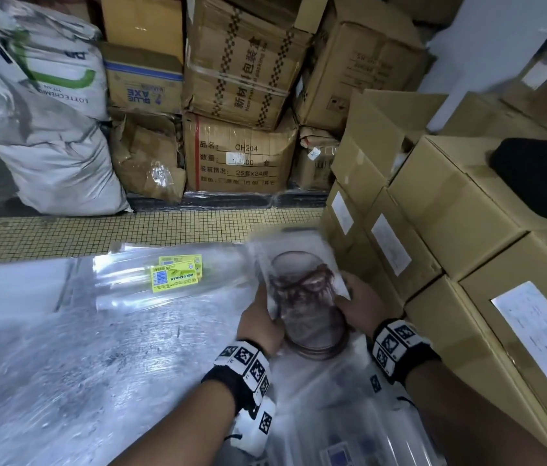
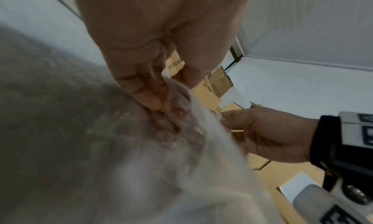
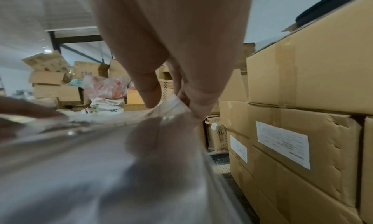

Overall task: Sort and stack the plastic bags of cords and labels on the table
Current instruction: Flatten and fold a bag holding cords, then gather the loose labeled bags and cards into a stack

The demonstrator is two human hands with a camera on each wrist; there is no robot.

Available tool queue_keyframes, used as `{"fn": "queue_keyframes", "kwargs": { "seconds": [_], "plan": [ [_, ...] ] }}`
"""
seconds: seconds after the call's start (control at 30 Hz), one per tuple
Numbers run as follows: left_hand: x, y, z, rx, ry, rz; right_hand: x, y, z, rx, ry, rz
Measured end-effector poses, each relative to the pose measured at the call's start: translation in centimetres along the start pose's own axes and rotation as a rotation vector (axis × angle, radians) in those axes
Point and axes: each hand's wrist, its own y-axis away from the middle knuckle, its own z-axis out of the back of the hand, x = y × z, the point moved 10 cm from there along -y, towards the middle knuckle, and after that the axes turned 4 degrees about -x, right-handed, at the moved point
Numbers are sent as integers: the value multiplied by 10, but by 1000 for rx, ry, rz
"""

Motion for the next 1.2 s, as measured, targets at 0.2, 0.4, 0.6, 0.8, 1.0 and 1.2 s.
{"fn": "queue_keyframes", "kwargs": {
  "seconds": [0.2, 0.4, 0.6, 0.8, 1.0, 1.2],
  "plan": [
    [-11, 8, 3, 29, -523, -85, -7, 11, -26, 108, 337, 123],
    [25, 21, -36, 343, -760, -98, -12, 39, -68, 421, 704, 142],
    [30, 20, -35, 336, -765, -134, -13, 41, -69, 423, 734, 114],
    [23, 16, -17, 260, -621, -169, -5, 32, -57, 384, 639, 91],
    [38, 19, 11, 274, -377, -179, -14, 18, -40, 142, 553, 90],
    [81, 59, 92, 227, -159, -67, 137, 84, -79, -20, 407, 351]
  ]
}}
